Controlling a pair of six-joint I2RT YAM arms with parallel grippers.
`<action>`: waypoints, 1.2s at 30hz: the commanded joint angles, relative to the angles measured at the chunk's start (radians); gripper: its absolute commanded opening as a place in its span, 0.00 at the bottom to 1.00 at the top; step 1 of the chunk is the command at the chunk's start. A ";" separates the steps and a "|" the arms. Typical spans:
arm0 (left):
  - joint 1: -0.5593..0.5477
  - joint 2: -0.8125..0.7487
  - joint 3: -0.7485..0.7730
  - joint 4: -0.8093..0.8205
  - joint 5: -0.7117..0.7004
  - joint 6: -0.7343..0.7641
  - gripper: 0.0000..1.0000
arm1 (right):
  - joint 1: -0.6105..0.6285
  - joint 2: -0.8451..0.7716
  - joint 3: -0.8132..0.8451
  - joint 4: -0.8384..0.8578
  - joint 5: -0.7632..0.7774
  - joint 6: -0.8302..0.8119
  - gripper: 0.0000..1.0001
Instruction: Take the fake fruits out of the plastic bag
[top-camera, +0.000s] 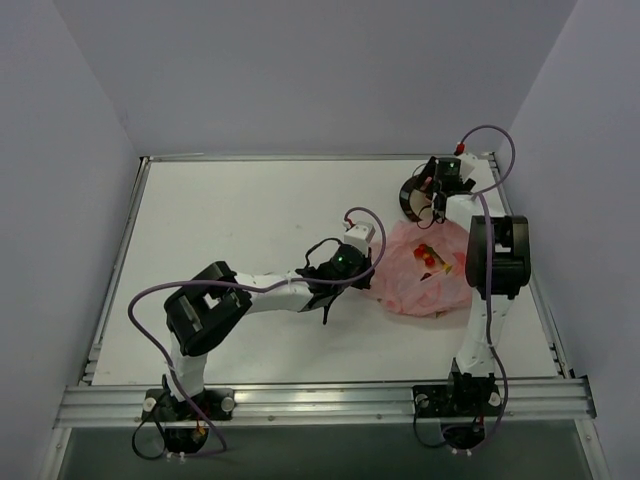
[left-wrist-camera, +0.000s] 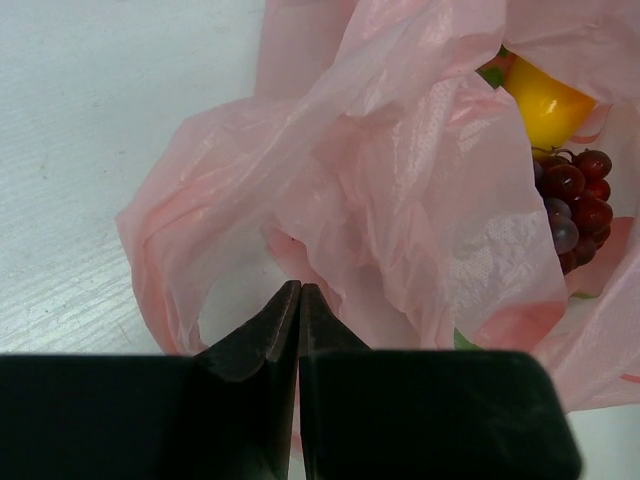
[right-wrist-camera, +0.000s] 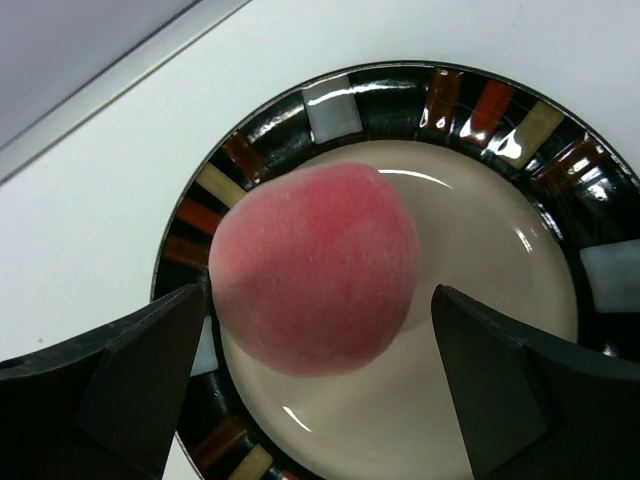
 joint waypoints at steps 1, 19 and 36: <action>-0.003 -0.016 0.019 0.031 -0.002 0.014 0.02 | -0.002 -0.079 0.029 -0.031 0.038 -0.021 0.93; 0.011 -0.069 0.041 0.015 0.021 -0.001 0.02 | 0.166 -1.056 -0.607 -0.227 0.034 0.081 0.66; 0.005 -0.097 0.073 -0.022 -0.002 -0.007 0.02 | 0.212 -1.497 -0.477 -0.657 0.062 0.040 0.58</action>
